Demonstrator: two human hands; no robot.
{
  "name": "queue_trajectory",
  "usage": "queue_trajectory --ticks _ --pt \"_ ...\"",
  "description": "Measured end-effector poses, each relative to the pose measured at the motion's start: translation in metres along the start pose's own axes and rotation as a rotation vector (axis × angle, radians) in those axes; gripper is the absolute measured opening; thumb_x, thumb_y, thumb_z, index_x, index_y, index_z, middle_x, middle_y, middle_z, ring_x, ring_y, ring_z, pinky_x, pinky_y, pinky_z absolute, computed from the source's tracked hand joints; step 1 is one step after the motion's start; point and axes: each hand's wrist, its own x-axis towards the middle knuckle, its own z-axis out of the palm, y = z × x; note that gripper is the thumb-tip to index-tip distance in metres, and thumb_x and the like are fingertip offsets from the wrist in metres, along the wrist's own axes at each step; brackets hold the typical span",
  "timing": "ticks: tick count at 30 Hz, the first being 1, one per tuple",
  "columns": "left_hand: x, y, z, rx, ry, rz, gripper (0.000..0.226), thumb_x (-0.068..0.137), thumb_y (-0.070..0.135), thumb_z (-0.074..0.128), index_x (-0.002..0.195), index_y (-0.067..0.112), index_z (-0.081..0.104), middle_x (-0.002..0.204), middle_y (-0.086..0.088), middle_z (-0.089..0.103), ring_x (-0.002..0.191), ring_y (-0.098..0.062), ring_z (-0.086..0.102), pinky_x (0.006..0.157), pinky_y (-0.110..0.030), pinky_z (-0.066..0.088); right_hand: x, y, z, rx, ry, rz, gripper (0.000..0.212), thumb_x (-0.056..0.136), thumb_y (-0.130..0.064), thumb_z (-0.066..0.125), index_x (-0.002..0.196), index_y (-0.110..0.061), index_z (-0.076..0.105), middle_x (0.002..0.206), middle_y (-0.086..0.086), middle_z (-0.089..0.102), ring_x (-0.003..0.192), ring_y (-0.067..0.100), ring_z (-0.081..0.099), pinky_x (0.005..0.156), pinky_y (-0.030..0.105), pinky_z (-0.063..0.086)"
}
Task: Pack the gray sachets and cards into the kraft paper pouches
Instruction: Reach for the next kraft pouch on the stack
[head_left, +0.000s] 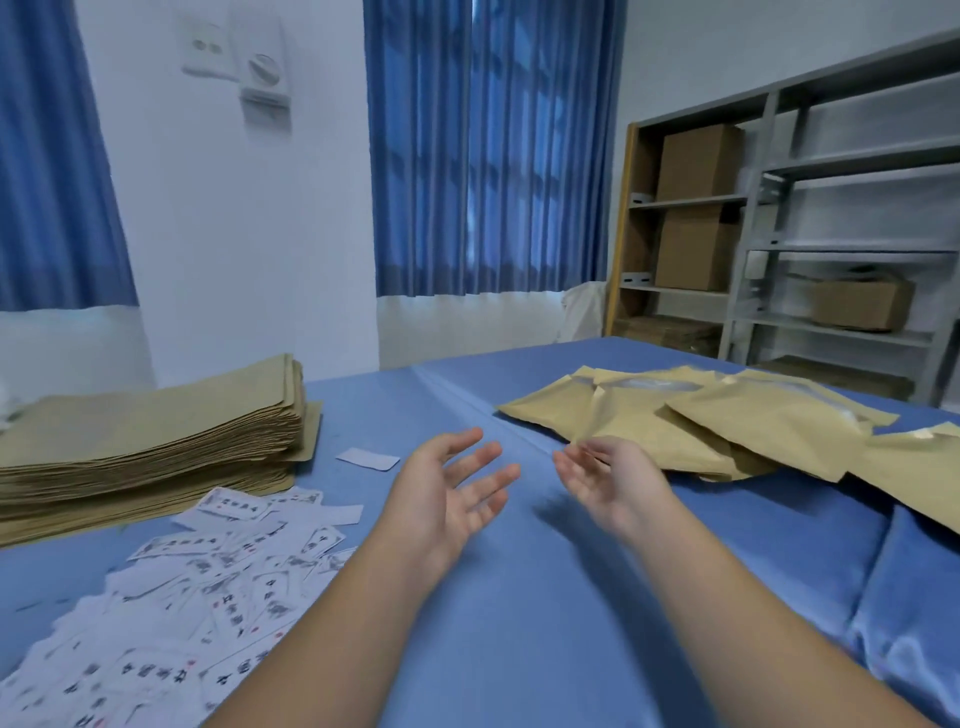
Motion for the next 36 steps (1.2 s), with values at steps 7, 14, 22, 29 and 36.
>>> queue_trajectory --ticks 7,14,22,29,36 --pt "-0.049 0.060 -0.102 0.244 0.219 0.176 0.017 0.089 0.016 0.057 0.099 0.012 0.069 0.085 -0.003 0.071 0.060 -0.017 0.066 0.054 -0.026 0.047 -0.039 0.077 0.098 -0.160 -0.348 0.192 0.009 0.090 -0.007 0.054 0.090 -0.003 0.061 0.063 0.008 0.064 0.052 0.020 0.064 0.048 0.023 0.052" --pt "-0.107 0.120 -0.231 0.647 0.660 0.370 0.018 0.093 0.008 0.054 0.090 0.018 0.070 0.089 -0.002 0.072 0.067 -0.018 0.065 0.063 -0.030 0.047 -0.065 0.140 0.169 -0.241 -0.540 0.269 0.012 0.089 -0.010 0.055 0.096 -0.003 0.061 0.072 0.009 0.069 0.060 0.023 0.068 0.051 0.024 0.054" --pt "-0.118 0.134 -0.326 1.117 0.903 0.355 0.021 0.092 0.014 0.052 0.087 0.029 0.066 0.082 0.006 0.067 0.064 -0.016 0.056 0.056 -0.025 0.039 -0.079 0.206 0.224 -0.740 -0.594 -0.032 0.015 0.088 -0.004 0.058 0.100 -0.013 0.064 0.088 0.010 0.068 0.070 0.022 0.067 0.062 0.031 0.054" --pt "-0.114 0.130 -0.322 1.236 0.815 0.194 0.011 0.090 0.025 0.051 0.086 0.034 0.055 0.092 0.016 0.061 0.081 -0.008 0.060 0.075 -0.028 0.048 -0.075 0.244 0.280 -1.400 -0.732 -0.677 0.041 0.086 -0.011 0.058 0.126 -0.017 0.055 0.121 -0.001 0.051 0.090 0.009 0.055 0.080 0.013 0.043" --pt "-0.111 0.132 -0.321 1.351 0.804 0.118 0.021 0.090 0.031 0.048 0.109 0.033 0.058 0.113 0.008 0.058 0.103 -0.017 0.056 0.091 -0.035 0.048 -0.026 0.213 0.332 -1.986 -0.661 -0.977 0.070 0.085 -0.027 0.061 0.147 -0.017 0.030 0.152 0.008 0.022 0.135 0.028 0.033 0.103 0.037 0.038"
